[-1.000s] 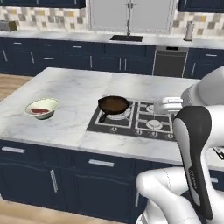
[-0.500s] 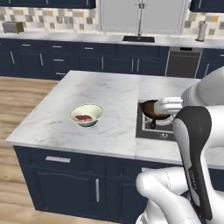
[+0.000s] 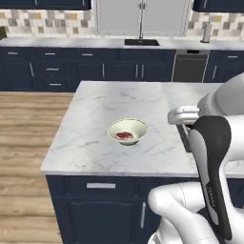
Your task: Place one of the steaks on the plate and the other in the bowl. Then place the bowl in the fridge.
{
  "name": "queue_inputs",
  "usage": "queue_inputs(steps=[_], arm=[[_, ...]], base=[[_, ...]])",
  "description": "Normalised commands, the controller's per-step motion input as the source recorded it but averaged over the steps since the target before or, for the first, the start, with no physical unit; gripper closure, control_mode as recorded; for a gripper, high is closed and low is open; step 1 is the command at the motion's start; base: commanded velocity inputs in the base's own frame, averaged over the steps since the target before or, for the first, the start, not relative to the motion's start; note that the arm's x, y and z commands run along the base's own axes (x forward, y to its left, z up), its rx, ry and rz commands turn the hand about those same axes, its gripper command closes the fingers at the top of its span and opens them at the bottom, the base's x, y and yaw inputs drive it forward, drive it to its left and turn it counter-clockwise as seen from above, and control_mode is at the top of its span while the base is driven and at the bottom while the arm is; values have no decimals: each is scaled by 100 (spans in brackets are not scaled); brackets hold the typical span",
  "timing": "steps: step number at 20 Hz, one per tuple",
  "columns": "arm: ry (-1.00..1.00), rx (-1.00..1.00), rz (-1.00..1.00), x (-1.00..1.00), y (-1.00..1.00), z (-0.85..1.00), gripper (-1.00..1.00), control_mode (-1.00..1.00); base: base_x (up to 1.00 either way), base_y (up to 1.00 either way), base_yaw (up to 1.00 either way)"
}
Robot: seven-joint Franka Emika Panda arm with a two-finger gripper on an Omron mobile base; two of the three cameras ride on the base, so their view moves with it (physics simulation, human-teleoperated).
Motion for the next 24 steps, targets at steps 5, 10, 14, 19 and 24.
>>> queue_inputs(steps=[5,10,14,19,24], arm=[[0,0,0,0,0,0,-100,100],[0,0,0,0,0,0,-100,100],[0,0,0,0,0,0,-100,100],[0,0,0,0,0,0,-100,100],[3,25,4,41,-6,-50,-100,-100]], base=[[72,39,-23],[100,-10,-9],[99,4,-17],[69,8,-27],[17,0,0]])
